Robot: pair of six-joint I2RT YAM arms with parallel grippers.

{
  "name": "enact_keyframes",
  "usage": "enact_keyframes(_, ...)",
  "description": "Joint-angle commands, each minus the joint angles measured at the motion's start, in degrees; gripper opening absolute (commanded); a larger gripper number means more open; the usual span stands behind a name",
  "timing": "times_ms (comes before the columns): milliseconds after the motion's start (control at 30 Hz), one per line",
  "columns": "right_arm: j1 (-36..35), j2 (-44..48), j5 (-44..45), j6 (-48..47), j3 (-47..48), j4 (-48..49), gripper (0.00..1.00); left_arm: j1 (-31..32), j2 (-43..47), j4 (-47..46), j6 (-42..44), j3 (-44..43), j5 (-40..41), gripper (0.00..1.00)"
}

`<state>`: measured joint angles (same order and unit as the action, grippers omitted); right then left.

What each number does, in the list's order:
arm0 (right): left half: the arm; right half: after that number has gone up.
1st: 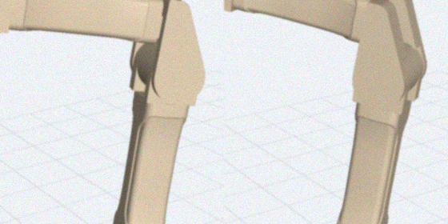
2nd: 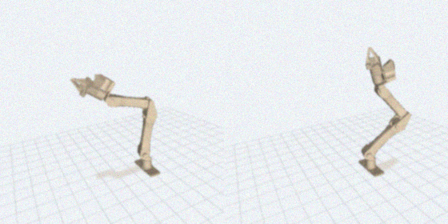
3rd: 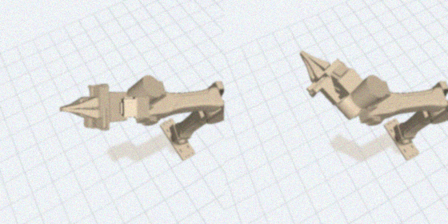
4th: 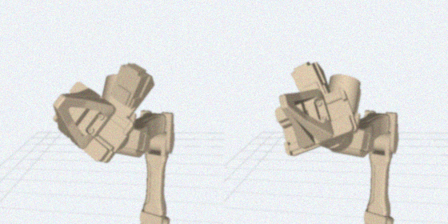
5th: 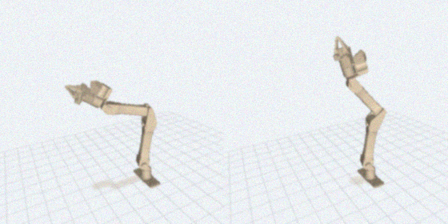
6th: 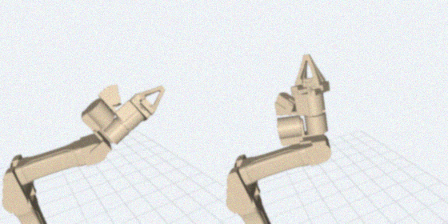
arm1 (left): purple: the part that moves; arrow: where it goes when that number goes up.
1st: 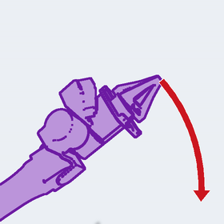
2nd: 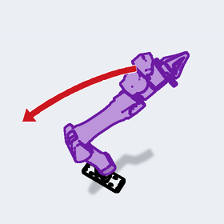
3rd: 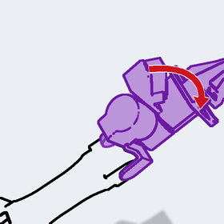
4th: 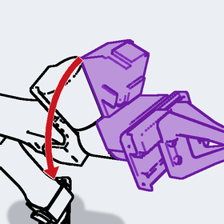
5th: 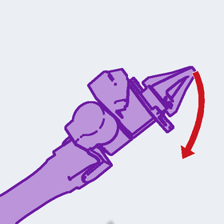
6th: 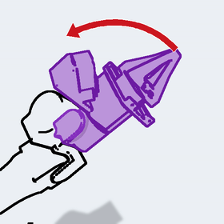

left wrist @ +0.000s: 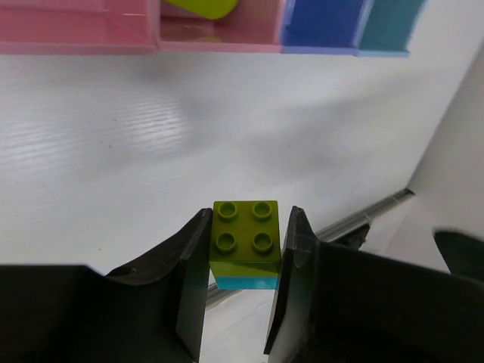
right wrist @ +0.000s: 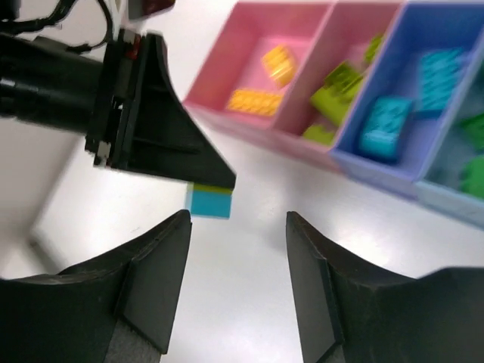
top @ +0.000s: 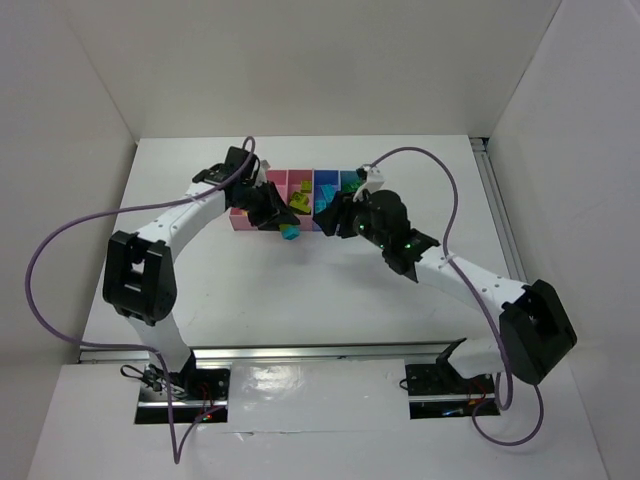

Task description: Sort the legos into containers by color

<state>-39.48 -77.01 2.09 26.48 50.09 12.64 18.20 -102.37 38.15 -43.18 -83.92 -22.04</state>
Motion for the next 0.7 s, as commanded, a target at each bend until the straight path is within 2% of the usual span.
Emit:
enact_keyframes(0, 5.71, 1.25, -25.67, 10.32, -1.75, -0.71, 0.62, -0.44, 6.56, -10.88, 5.03, 3.66, -9.76, 0.0)
enact_keyframes(133, 11.17, -0.76, -37.99, 15.79, -1.14, 3.16, 0.67, -0.97, 9.55, -18.45, 8.01, 6.75, -16.44, 0.0)
enact_keyframes(267, 14.69, -1.82, -47.69, 21.06, -2.27, 9.75, 0.69, -1.58, 10.69, -27.14, 8.55, 10.95, -27.85, 0.0)
enact_keyframes(433, 16.72, -2.96, -57.16, 23.7, -4.21, 16.52, 0.71, -2.73, 9.3, -40.58, 3.73, 13.6, -42.1, 0.0)
enact_keyframes(567, 17.34, -5.77, -62.36, 23.18, -3.68, 17.77, 0.72, -2.73, 7.97, -42.11, 3.72, 13.61, -45.63, 0.0)
enact_keyframes(667, 17.34, -7.0, -62.91, 22.56, -3.06, 18.29, 0.73, -2.73, 7.97, -41.24, 4.24, 12.21, -46.77, 0.0)
